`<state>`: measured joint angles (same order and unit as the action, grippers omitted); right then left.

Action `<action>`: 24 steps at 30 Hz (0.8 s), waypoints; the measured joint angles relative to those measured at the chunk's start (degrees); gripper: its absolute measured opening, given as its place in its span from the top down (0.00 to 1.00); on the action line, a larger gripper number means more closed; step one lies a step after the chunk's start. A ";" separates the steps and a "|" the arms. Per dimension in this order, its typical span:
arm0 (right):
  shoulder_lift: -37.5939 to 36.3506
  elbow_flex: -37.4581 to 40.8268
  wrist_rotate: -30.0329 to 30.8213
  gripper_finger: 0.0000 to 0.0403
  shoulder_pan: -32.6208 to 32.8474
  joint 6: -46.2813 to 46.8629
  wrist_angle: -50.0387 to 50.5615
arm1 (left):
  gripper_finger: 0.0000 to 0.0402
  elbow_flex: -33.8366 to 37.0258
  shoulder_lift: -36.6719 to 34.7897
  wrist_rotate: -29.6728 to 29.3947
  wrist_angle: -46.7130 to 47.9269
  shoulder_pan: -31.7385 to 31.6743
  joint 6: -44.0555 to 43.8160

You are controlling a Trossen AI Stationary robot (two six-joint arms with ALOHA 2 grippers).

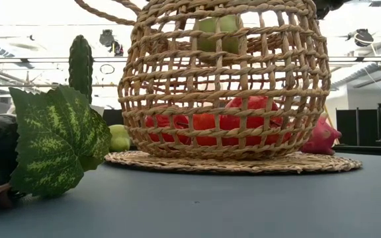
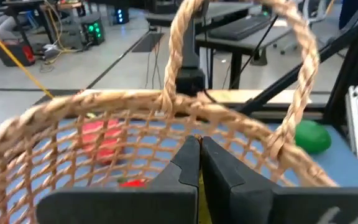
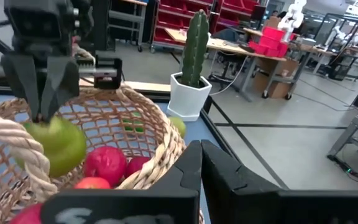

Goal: Build produce basket
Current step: Put the bottom light green pear into the brown basket

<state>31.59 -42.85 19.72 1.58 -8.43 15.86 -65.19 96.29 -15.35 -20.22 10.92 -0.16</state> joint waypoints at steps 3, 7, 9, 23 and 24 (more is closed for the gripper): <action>0.00 0.00 -0.25 1.00 0.00 0.13 -0.55 | 0.98 0.00 0.14 -1.12 3.86 0.04 -0.40; 0.00 0.00 -0.27 1.00 0.02 0.34 -0.65 | 0.98 0.00 0.14 -1.19 8.34 0.05 -3.14; 0.00 0.00 -0.28 1.00 0.02 0.65 -0.64 | 0.99 0.00 0.14 -1.19 9.22 0.24 -3.65; 0.00 0.00 -0.34 1.00 0.02 0.68 -0.64 | 0.91 0.00 0.11 -1.19 13.05 0.35 -7.89; 0.00 0.00 -0.35 1.00 0.02 0.68 -0.64 | 0.91 0.00 0.11 -1.19 13.10 0.35 -7.89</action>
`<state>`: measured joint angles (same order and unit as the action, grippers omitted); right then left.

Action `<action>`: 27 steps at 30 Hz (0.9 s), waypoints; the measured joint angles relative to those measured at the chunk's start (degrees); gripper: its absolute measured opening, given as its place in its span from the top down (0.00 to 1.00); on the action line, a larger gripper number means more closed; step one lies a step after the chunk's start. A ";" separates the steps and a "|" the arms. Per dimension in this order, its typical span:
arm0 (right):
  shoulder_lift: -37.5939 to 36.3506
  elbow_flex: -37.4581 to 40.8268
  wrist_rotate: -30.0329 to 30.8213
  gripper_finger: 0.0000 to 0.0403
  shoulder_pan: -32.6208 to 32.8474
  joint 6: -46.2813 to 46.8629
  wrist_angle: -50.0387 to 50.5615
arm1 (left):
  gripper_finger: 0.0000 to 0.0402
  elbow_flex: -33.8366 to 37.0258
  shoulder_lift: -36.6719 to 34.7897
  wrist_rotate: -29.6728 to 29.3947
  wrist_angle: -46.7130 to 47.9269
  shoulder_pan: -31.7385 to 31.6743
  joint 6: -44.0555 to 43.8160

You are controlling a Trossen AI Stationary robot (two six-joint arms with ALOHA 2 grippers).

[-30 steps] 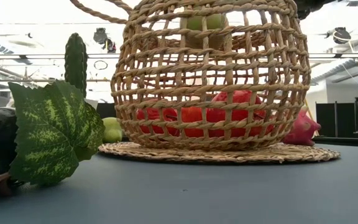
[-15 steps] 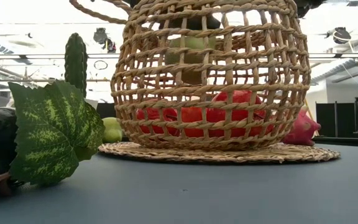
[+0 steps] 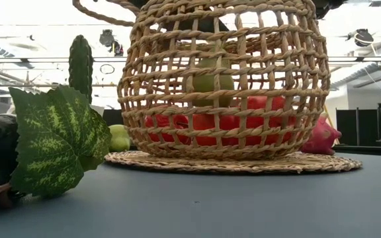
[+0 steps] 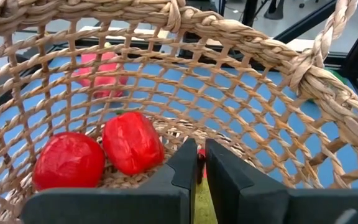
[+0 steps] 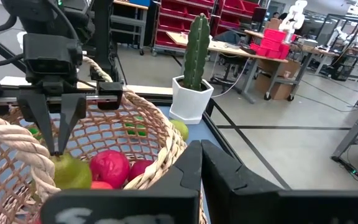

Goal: Build produce basket
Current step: Put the bottom light green pear into the brown basket, then put the light green pear into the brown basket

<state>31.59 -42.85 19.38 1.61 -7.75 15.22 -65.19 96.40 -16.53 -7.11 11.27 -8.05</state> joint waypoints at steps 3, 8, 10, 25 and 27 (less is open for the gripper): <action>0.00 0.00 0.00 1.00 0.00 0.00 0.00 | 0.91 0.00 0.00 0.00 -0.01 0.02 0.00; 0.00 0.00 -0.02 1.00 0.00 0.02 0.00 | 0.91 0.00 0.00 0.01 0.00 0.01 -0.31; 0.00 0.00 -0.02 1.00 0.00 0.02 0.01 | 0.91 0.00 0.00 0.55 0.00 0.00 -1.15; 0.00 0.00 -0.02 1.00 0.01 0.04 0.02 | 0.91 -3.65 -1.64 1.79 -0.42 0.11 4.68; 0.00 0.00 -0.02 1.00 0.00 0.21 0.19 | 0.91 -4.92 -1.99 3.14 -0.60 0.11 6.41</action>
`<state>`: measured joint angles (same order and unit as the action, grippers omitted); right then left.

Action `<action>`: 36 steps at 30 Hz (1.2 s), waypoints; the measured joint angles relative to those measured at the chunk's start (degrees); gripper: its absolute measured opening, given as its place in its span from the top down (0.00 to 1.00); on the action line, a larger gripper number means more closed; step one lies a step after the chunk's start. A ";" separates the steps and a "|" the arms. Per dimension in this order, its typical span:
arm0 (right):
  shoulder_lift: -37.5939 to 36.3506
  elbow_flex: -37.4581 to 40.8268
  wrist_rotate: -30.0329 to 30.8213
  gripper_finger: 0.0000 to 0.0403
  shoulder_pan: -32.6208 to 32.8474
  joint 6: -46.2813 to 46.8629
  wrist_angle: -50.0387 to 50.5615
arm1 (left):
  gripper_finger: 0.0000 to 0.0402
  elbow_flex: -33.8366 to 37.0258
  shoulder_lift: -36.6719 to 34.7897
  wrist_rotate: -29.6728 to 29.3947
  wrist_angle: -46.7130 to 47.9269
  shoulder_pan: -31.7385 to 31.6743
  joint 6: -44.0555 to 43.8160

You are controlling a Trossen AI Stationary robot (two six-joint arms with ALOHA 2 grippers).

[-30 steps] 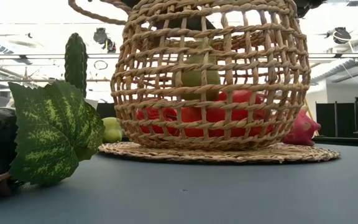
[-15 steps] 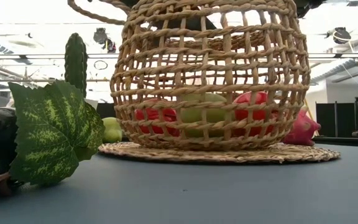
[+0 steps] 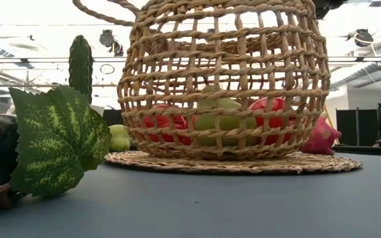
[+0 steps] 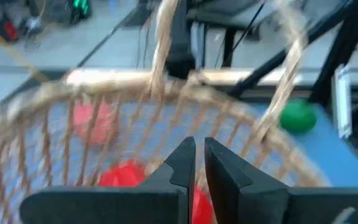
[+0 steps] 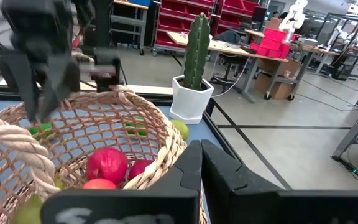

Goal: Build produce basket
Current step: Put the light green pear into the brown basket

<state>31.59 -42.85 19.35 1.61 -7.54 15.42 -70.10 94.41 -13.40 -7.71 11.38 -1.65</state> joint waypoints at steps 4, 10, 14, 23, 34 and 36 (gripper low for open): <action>0.02 0.00 -0.06 1.00 0.02 2.30 1.27 | 0.91 -0.96 -4.03 0.51 1.78 -0.05 3.00; 0.55 0.00 -3.27 1.00 0.04 6.38 1.58 | 0.91 -0.98 -13.43 -4.97 10.67 -0.09 6.62; 1.02 0.00 -1.32 1.00 -0.11 2.32 -0.79 | 0.91 -0.94 -19.24 -12.90 17.52 -0.07 10.24; 1.31 0.00 3.21 1.00 -0.11 -10.24 -12.94 | 0.91 3.79 -30.77 -19.73 25.22 -5.83 12.16; 3.33 -0.02 3.75 1.00 -0.13 -13.56 -18.25 | 0.91 25.77 -40.56 -20.39 23.88 -19.34 1.00; 4.52 -0.02 5.91 1.00 -0.13 -14.34 -18.33 | 0.91 29.32 -40.47 -20.27 22.03 -20.57 2.66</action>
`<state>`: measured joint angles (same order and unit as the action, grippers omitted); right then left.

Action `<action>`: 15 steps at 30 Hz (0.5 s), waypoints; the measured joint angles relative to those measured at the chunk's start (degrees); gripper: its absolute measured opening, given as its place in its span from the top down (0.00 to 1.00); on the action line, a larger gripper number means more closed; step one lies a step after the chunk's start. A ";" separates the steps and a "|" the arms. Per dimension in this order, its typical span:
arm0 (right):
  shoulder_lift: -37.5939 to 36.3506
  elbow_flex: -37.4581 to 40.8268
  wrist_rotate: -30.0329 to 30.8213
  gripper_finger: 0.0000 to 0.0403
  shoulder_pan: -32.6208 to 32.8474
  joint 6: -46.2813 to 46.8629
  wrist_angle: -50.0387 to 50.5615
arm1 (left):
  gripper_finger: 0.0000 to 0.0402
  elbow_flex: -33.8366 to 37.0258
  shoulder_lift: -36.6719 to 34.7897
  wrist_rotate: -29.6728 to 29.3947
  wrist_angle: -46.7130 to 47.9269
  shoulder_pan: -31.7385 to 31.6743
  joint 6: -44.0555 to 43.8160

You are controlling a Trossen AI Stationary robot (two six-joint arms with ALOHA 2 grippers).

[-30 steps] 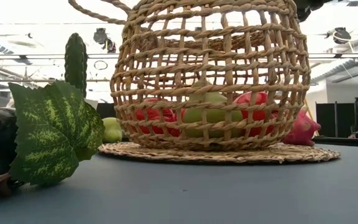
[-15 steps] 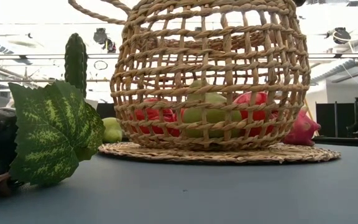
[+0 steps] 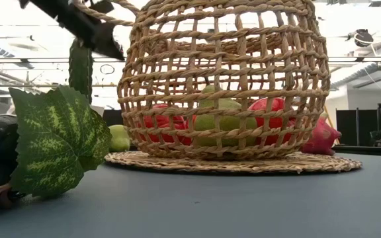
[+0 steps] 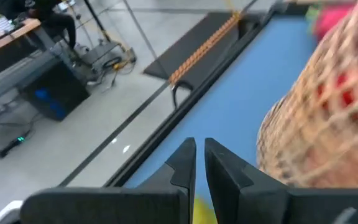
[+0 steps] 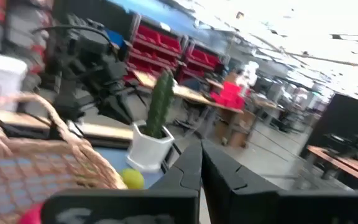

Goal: Build produce basket
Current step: Put the light green pear into the brown basket

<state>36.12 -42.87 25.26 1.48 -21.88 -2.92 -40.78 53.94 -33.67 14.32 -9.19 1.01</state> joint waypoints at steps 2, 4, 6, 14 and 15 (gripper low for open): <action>1.55 0.00 2.67 1.00 -0.03 -1.09 -0.76 | 0.91 2.99 0.68 -0.11 -2.86 -1.76 3.25; 3.34 0.01 5.35 1.00 -0.26 -2.76 -2.10 | 0.91 5.36 1.33 -0.22 -4.17 -3.61 5.66; 5.07 0.02 6.46 1.00 -0.68 -4.49 -4.09 | 0.91 6.90 2.01 0.06 -5.12 -6.02 6.84; 10.47 0.01 6.34 1.00 -1.79 -9.82 -14.97 | 0.90 6.18 5.29 15.71 -6.36 -14.08 11.96; 10.90 0.00 6.32 1.00 -1.79 -9.85 -15.96 | 0.89 5.63 5.67 17.52 -6.35 -14.40 12.46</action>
<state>47.02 -42.87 31.58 -0.32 -31.73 -18.88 -35.16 59.60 -16.14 7.97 -23.59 13.47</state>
